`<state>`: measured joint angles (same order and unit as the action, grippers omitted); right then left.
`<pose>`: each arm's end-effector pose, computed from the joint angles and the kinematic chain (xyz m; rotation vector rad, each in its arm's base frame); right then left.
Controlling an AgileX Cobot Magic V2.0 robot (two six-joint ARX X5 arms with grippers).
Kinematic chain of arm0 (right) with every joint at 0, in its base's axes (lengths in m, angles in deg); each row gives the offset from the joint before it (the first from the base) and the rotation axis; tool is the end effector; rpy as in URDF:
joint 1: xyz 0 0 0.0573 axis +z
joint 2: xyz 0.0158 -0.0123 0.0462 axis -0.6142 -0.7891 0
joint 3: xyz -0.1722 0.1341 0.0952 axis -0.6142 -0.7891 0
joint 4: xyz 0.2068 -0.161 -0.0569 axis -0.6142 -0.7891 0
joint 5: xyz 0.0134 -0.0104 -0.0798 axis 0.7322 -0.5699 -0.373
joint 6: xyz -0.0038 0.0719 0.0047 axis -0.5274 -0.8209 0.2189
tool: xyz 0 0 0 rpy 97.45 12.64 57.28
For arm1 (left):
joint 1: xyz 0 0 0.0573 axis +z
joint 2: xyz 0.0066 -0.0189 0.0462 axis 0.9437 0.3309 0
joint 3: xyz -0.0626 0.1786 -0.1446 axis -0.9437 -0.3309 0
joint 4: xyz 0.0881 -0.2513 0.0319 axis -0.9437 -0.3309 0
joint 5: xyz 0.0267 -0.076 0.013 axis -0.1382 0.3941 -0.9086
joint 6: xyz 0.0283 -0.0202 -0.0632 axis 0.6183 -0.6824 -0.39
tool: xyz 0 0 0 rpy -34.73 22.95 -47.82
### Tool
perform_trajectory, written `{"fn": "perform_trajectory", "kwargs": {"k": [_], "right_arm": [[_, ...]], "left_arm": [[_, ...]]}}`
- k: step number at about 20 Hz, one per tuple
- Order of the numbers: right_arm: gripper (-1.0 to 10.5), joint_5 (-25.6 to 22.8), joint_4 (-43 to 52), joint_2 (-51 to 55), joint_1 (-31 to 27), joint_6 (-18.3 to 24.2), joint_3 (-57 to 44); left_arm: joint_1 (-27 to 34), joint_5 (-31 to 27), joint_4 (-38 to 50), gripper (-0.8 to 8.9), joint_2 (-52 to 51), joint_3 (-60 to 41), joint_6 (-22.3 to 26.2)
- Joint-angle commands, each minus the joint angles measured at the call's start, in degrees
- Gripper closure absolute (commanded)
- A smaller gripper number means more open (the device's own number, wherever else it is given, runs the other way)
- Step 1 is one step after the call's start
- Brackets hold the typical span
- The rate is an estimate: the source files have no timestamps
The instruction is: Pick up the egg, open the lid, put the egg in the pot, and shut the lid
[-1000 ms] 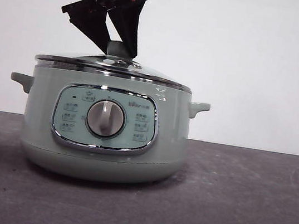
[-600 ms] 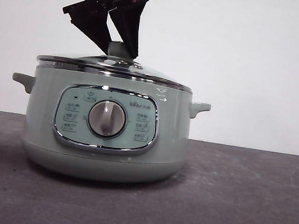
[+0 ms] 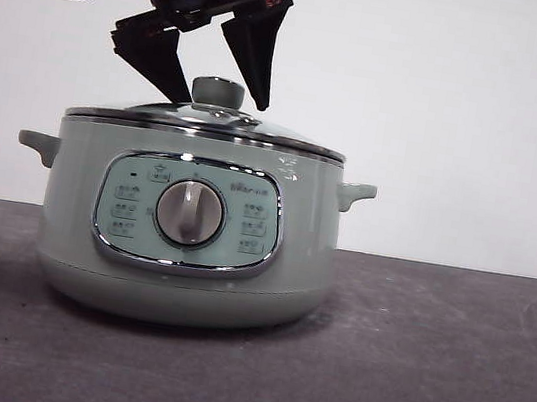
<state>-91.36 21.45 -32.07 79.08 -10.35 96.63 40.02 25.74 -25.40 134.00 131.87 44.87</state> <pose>0.1293 0.0939 0.4591 -0.2937 0.3841 0.4659 0.3334 -0.2030 0.2644 0.2198 0.8978 -0.5811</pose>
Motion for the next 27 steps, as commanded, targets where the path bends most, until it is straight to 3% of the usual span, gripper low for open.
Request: {"fn": "perform_trajectory", "kwargs": {"k": [1,10,15,22,24,25,26,27], "right_arm": [[5.1,0.2,-0.5,0.1,0.0,-1.4,0.0],[5.1,5.2,-1.4,0.0,0.0,-2.3,0.0],[5.1,11.1,-4.4,-0.7,0.1,-3.5,0.0],[5.1,17.3,-11.2,-3.0,0.1,-3.8,0.0],[5.1,20.4,-13.3,-4.2,0.1,-3.8,0.0],[5.4,22.5,-13.4,-4.9,0.1,-3.9,0.0],[6.4,24.3,-13.4,-5.2,0.1,-3.8,0.0],[8.2,26.1,-13.3,-5.7,0.1,-3.7,0.0]], "left_arm": [[-0.1,0.2,-0.6,2.5,-0.3,-0.9,-0.8],[-0.1,0.0,-1.0,2.5,-8.5,-0.9,-0.8],[-0.2,0.2,-3.7,2.51,-16.7,-0.9,-0.8],[-0.2,8.0,-13.8,2.68,-28.9,-0.9,-1.1],[-0.2,9.2,-17.9,4.21,-32.5,-0.9,-1.1],[-0.2,9.2,-20.6,5.67,-34.5,-0.9,-1.2],[-0.2,9.2,-22.6,7.03,-35.8,-0.9,-1.1],[-0.2,9.2,-24.6,8.38,-37.2,-0.9,-1.1]]}}
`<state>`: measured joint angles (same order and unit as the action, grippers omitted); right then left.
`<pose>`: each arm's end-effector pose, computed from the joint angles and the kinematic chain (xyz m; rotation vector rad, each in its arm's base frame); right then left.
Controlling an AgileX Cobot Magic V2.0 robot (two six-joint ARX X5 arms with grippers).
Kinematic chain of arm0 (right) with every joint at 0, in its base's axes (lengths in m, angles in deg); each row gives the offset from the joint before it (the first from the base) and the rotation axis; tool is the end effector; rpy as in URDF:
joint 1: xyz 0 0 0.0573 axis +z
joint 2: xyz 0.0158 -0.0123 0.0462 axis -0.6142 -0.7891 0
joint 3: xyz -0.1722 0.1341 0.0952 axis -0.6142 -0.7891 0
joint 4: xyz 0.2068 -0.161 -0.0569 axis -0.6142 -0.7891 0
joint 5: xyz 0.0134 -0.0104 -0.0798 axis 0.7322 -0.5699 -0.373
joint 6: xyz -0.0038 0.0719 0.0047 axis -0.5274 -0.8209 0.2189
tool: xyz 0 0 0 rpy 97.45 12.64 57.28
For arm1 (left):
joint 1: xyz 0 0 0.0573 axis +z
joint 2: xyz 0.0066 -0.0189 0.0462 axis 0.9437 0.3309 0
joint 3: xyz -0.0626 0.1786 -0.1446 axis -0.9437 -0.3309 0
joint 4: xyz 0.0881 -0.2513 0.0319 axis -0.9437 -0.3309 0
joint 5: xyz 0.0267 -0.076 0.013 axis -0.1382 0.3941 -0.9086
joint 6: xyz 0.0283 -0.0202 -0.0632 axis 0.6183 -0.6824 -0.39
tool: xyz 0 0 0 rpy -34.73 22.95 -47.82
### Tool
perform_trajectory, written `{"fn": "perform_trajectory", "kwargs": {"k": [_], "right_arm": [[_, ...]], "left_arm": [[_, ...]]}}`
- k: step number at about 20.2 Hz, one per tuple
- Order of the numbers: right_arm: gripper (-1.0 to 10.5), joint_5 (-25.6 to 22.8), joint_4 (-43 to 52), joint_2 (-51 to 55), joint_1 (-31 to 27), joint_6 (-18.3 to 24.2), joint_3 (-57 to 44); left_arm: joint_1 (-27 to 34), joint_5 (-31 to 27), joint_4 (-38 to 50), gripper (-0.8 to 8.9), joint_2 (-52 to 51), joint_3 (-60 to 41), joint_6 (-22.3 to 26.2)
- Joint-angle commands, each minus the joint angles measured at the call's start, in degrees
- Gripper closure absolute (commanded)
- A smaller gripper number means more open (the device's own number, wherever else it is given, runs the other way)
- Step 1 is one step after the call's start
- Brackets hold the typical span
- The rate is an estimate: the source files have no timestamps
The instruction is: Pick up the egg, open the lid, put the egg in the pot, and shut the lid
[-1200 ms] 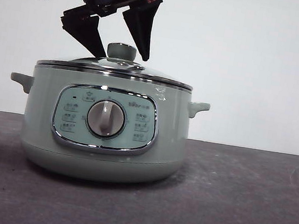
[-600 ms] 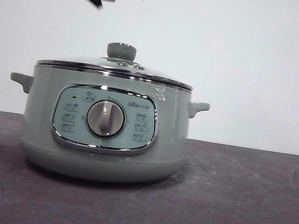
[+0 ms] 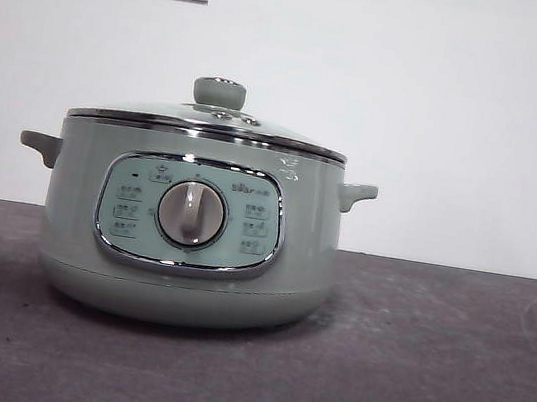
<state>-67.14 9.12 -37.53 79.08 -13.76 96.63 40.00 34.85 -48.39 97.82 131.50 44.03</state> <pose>0.1275 0.1235 0.4227 -0.2363 0.7471 0.8442 0.1658 -0.1139 0.4073 0.1022 0.6972 -0.7462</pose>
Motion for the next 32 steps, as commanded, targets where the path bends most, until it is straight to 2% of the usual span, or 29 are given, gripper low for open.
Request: {"fn": "perform_trajectory", "kwargs": {"k": [1,2,11,28,30,32], "right_arm": [[9.8,2.9,-1.0,-0.6,0.1,-0.3,0.0],[9.5,2.9,-1.0,-1.0,0.1,-0.2,0.0],[9.5,2.7,-0.9,-1.4,0.1,-1.6,0.0],[9.5,2.6,-0.9,0.4,0.1,-1.6,0.0],[9.5,2.6,-0.9,0.4,0.1,-1.6,0.0],[9.5,2.6,-0.9,0.4,0.1,-1.6,0.0]], "left_arm": [[-0.1,0.2,-3.1,8.2,-1.9,-0.5,-0.2],[-0.1,0.2,-4.4,8.2,-2.8,-0.5,-0.2],[-0.1,-0.3,-7.3,8.17,-3.5,-0.5,-0.2],[-0.1,-0.4,-6.6,8.18,-3.2,-0.5,-0.1],[-0.1,-3.0,-5.8,8.17,-3.2,-0.5,1.0],[0.7,-7.1,-1.1,8.17,-3.6,-0.6,2.6]]}}
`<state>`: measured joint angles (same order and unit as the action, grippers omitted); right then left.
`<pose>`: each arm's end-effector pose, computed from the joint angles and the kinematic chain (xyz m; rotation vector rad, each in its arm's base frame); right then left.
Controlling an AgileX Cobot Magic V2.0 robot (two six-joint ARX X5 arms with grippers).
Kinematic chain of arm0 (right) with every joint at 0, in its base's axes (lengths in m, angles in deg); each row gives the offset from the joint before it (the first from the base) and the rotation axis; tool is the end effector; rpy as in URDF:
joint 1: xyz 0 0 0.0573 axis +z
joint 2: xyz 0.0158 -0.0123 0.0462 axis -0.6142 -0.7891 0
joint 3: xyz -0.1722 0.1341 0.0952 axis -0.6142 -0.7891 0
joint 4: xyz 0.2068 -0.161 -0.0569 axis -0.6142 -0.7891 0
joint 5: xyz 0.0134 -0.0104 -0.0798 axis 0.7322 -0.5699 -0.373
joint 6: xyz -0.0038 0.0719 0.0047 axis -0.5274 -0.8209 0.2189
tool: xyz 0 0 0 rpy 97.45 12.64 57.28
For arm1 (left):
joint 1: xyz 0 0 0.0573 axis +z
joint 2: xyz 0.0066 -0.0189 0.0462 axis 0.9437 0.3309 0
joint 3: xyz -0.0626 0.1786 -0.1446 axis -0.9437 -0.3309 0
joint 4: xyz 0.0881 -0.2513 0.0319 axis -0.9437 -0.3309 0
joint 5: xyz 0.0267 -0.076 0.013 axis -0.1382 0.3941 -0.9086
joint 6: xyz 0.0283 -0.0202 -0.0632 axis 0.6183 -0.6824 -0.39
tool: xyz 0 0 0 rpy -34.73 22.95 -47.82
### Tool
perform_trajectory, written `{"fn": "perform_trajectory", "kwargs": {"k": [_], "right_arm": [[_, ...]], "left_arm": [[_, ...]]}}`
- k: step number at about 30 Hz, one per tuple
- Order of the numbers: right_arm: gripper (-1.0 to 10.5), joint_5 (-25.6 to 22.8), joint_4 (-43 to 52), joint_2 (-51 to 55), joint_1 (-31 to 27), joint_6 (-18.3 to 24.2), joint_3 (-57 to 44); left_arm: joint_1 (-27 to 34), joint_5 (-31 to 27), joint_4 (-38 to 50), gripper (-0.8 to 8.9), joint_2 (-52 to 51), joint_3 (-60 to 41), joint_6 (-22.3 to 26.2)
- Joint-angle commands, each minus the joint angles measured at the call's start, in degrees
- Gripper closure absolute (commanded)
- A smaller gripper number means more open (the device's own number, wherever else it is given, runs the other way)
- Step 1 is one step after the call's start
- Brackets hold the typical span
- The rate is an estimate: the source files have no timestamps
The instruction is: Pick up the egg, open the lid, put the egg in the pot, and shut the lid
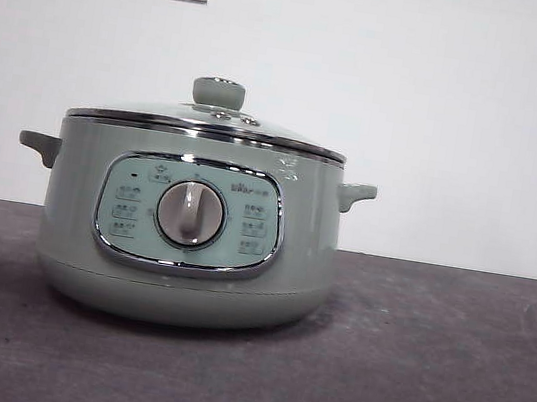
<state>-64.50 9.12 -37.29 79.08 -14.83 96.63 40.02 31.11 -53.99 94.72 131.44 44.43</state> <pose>0.1246 0.1243 0.4237 -0.2017 0.7578 0.8811 0.1474 -0.0988 0.4066 0.1388 0.7333 -0.6820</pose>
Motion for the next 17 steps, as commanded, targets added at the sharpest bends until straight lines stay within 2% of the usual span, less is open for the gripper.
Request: {"fn": "perform_trajectory", "kwargs": {"k": [1,3,5,9,12,17], "right_arm": [[9.5,0.0,-0.8,0.2,0.1,-0.6,0.0],[9.5,0.0,-0.9,0.2,0.1,-0.6,0.0],[9.5,0.0,-0.9,0.2,0.1,-0.6,0.0],[9.5,0.0,-0.9,0.2,0.1,-0.6,0.0],[9.5,0.0,-0.9,0.2,0.1,-0.6,0.0],[9.5,0.0,-0.9,0.3,0.1,-0.6,0.0]], "left_arm": [[1.5,-4.5,7.6,8.17,-1.1,-0.6,3.9],[4.3,-4.1,16.0,8.17,-2.7,-1.3,9.0],[7.9,-1.5,24.6,8.17,-5.2,-3.5,12.0],[15.9,5.2,45.2,8.17,-13.1,-14.7,13.0],[20.2,4.7,58.4,8.17,-19.8,-26.5,13.0],[24.7,3.0,71.5,8.17,-30.2,-45.7,12.9]]}}
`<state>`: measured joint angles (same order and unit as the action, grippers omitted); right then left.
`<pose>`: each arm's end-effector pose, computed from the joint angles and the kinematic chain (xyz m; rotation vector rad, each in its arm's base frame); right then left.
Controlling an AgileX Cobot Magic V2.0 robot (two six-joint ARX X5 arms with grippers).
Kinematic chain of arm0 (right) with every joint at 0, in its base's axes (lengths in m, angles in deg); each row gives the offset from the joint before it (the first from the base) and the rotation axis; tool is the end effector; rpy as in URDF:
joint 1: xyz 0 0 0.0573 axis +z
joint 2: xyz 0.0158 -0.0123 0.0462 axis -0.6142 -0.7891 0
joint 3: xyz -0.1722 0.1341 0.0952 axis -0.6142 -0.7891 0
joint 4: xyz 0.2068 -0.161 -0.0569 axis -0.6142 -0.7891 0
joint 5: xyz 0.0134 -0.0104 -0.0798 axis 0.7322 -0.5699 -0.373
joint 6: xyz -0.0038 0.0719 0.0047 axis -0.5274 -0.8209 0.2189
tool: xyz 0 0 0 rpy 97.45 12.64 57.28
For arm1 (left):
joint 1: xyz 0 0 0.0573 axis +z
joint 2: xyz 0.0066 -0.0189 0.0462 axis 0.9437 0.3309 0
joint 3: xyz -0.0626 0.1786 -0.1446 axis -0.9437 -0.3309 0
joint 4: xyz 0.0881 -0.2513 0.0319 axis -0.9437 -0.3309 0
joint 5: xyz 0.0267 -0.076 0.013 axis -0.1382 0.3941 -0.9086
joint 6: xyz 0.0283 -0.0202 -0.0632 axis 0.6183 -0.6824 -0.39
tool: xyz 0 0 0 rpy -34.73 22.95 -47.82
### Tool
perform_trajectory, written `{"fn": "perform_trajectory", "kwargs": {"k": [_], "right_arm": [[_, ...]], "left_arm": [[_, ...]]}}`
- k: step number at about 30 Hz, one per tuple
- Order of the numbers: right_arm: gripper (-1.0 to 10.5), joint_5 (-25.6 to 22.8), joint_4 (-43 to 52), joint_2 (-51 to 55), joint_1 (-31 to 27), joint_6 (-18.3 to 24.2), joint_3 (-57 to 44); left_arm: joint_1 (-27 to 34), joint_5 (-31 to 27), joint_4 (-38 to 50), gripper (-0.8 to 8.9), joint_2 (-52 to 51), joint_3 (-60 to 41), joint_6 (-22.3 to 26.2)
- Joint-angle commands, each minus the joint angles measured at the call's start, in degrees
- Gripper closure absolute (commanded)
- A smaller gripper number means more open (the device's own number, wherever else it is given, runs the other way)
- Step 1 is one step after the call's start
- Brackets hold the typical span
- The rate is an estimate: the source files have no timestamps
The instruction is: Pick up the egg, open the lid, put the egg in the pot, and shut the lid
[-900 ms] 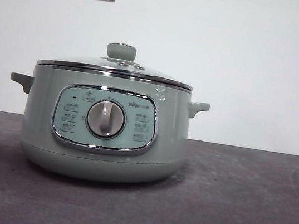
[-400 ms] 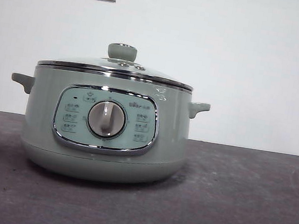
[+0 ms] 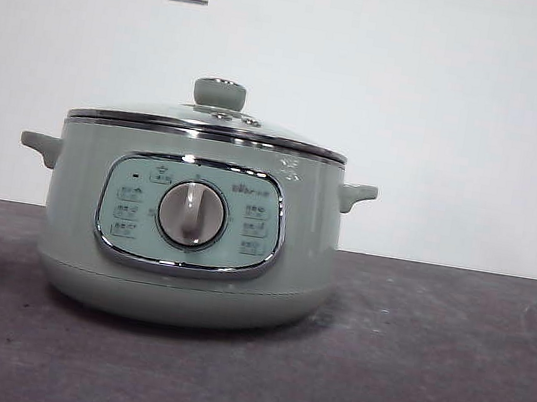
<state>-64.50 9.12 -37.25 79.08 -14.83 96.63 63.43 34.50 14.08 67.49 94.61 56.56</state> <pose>0.1244 0.1242 0.4238 -0.2015 0.7571 0.8811 0.1507 -0.0323 0.4074 0.2301 -0.3277 -0.3275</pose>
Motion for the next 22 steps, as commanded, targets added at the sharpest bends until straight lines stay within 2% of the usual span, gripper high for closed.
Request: {"fn": "perform_trajectory", "kwargs": {"k": [1,4,10,22], "right_arm": [[9.5,0.0,-0.9,0.2,0.1,-0.6,0.0],[9.5,0.0,-0.9,0.2,0.1,-0.6,0.0],[9.5,-0.1,-0.9,0.2,0.1,-0.6,0.0],[9.5,-0.1,-0.9,0.2,0.1,-0.6,0.0]], "left_arm": [[1.9,-0.4,5.1,8.17,-5.4,-13.2,0.7],[2.8,-0.8,7.4,8.17,-10.6,-22.4,0.6],[3.6,-6.4,7.5,8.17,-18.4,-36.2,-1.4],[5.8,-12.1,6.0,8.17,-28.6,-49.6,-5.8]]}}
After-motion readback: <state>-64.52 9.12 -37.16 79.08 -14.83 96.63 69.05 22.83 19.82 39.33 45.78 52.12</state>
